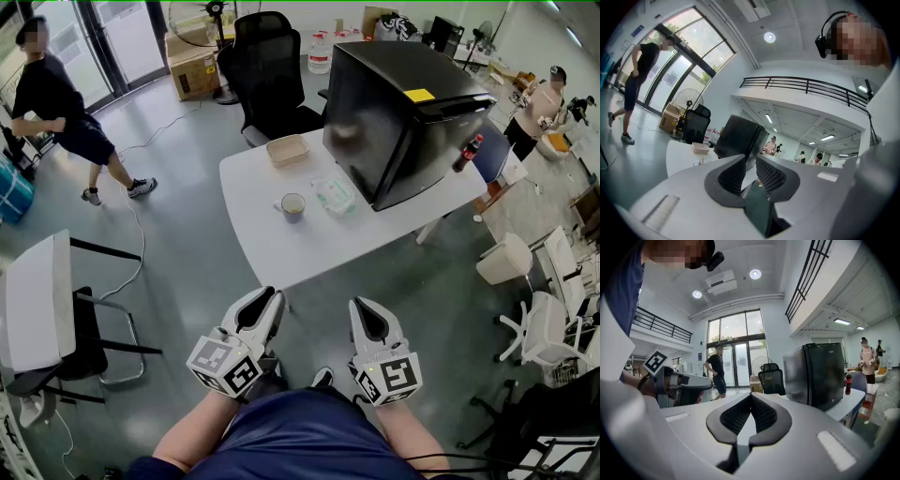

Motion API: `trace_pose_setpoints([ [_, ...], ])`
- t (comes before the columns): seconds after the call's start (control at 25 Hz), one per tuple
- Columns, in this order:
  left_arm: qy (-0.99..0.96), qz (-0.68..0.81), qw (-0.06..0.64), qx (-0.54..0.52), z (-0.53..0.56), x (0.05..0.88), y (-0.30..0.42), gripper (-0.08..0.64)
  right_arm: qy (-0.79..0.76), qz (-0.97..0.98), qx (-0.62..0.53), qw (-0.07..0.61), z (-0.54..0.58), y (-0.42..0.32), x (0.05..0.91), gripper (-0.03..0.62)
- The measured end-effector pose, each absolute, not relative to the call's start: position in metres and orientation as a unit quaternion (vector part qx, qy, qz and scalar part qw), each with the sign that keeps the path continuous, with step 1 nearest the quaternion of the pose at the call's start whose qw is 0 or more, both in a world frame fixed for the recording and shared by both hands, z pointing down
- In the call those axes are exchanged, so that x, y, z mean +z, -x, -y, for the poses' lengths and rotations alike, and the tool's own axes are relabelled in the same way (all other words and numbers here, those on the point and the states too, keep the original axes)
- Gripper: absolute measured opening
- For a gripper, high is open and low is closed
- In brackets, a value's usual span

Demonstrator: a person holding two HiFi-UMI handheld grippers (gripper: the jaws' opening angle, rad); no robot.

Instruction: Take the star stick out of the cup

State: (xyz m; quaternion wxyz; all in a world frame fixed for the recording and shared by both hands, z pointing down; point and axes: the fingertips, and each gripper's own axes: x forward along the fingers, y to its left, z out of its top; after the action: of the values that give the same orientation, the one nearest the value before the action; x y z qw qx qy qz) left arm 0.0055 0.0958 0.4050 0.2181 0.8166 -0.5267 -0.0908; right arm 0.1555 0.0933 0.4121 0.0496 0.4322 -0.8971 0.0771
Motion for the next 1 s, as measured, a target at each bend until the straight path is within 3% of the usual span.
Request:
trace_pose_setpoints([
  [1.0, -0.842, 0.481, 0.229, -0.082, -0.075, 0.427, 0.084, 0.072, -0.526, 0.846, 0.066, 0.056, -0.083, -0.106, 0.409, 0.006],
])
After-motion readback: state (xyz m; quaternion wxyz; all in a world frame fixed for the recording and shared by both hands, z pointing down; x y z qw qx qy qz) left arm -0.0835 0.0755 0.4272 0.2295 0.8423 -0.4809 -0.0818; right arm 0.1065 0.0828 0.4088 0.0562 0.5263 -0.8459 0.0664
